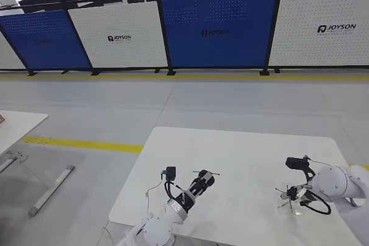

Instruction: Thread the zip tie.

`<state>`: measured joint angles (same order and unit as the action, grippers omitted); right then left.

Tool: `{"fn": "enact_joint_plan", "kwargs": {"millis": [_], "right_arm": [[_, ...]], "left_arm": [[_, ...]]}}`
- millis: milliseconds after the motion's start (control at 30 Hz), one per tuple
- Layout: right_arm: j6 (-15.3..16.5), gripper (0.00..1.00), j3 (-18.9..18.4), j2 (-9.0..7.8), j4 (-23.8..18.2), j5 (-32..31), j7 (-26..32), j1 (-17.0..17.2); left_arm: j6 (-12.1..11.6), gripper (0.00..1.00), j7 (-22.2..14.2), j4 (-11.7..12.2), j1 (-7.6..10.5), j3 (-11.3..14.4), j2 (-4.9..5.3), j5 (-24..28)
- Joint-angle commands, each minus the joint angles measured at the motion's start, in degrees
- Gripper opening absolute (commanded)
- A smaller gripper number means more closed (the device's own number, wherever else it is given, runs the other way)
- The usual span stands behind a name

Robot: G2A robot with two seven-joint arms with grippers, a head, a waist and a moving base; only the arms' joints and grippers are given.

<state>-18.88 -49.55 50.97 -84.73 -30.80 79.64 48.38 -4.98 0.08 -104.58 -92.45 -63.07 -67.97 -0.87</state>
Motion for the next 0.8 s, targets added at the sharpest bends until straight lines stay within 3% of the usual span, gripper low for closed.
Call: {"fn": "enact_joint_plan", "kwargs": {"millis": [0, 400, 467, 767], "right_arm": [[-0.08, 0.4, 1.06, 0.04, 0.99, 0.7, 0.0, -0.95], [-0.6, 0.35, 7.6, 0.87, 6.94, 3.24, 0.0, -5.73], [-0.6, 0.29, 8.36, 1.08, 7.73, 3.43, 0.0, -6.4], [-0.6, 0.28, 11.62, 2.25, 10.89, 4.37, 0.0, -9.1]], "left_arm": [[0.0, 0.0, 0.0, 0.0, 0.0, 0.0, 0.0, 0.0], [0.0, 0.0, 0.0, 0.0, 0.0, 0.0, 0.0, 0.0], [0.0, 0.0, 0.0, 0.0, 0.0, 0.0, 0.0, 0.0], [0.0, 0.0, 0.0, 0.0, 0.0, 0.0, 0.0, 0.0]]}}
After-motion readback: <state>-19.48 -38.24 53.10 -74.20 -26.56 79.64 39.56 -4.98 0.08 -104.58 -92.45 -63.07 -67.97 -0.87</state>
